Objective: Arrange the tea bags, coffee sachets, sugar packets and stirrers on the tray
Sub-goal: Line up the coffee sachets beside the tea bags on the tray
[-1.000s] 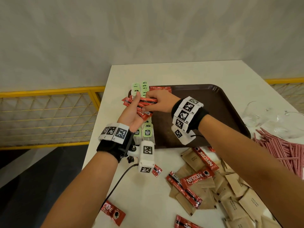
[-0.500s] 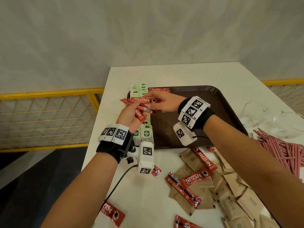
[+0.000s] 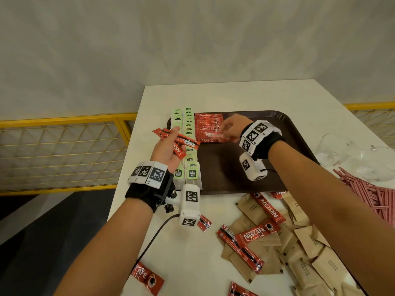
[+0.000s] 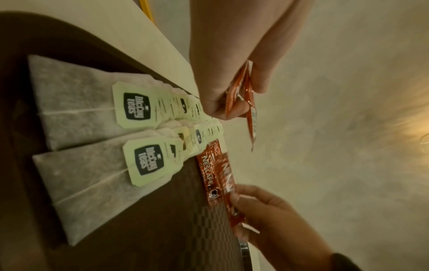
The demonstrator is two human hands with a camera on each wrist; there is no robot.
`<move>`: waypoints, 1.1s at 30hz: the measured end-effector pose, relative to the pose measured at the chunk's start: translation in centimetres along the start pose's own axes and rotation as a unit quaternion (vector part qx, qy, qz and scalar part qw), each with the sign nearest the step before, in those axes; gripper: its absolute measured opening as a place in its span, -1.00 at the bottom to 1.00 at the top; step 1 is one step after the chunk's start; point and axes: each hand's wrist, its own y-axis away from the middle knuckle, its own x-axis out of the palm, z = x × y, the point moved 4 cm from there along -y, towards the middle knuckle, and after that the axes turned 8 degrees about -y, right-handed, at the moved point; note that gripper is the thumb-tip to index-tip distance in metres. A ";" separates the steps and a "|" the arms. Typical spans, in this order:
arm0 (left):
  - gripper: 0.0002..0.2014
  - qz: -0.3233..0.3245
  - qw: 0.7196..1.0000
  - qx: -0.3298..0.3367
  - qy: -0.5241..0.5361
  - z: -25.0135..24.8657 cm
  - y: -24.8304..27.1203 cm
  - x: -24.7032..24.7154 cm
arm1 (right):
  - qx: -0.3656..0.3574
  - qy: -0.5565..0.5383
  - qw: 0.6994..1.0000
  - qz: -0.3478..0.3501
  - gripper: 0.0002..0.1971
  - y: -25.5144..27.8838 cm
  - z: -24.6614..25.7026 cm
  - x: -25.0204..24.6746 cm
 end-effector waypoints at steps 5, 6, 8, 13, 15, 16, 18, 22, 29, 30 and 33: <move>-0.90 -0.006 1.000 -0.007 -0.002 0.0 0.1 -0.4 | 0.024 0.117 0.993 -0.001 -0.73 -1.3 -1.3 1.0; -0.90 -0.008 1.000 -0.007 -0.005 0.0 0.1 -0.4 | 0.022 0.119 0.993 -0.008 -0.74 -1.5 -1.1 1.2; -0.90 -0.009 1.000 -0.009 -0.011 -0.1 0.1 -0.4 | 0.014 0.123 0.992 -0.017 -0.80 -1.8 -0.6 1.6; -0.89 -0.002 1.000 -0.018 -0.022 -0.4 -0.3 -0.8 | -0.010 0.135 0.991 -0.017 -0.88 -2.2 0.0 2.2; -0.86 0.000 0.999 -0.023 -0.023 -0.3 -0.7 -1.1 | -0.020 0.143 0.989 -0.019 -0.86 -2.3 0.2 2.3; -0.83 0.000 0.999 -0.025 -0.023 -0.3 -0.8 -1.1 | -0.023 0.147 0.989 -0.019 -0.85 -2.4 0.3 2.4; -0.81 0.000 0.999 -0.029 -0.020 -0.1 -0.9 -1.2 | -0.029 0.150 0.988 -0.018 -0.83 -2.5 0.4 2.6; -0.89 0.001 0.999 -0.030 -0.019 0.1 -0.8 -0.9 | -0.017 0.157 0.987 -0.023 -0.71 -2.5 -0.2 3.0; -0.88 0.004 1.000 -0.009 -0.022 0.4 -0.9 -0.5 | -0.096 -0.003 0.993 -0.066 -0.70 -0.4 2.0 2.0; -0.84 0.005 1.000 -0.003 -0.018 0.5 -0.9 -0.3 | -0.106 -0.065 0.992 -0.027 -0.71 0.3 2.9 2.1; -0.77 0.022 0.999 0.024 -0.002 0.3 -0.6 0.7 | -0.119 -0.187 0.968 0.115 -0.85 2.0 4.9 3.5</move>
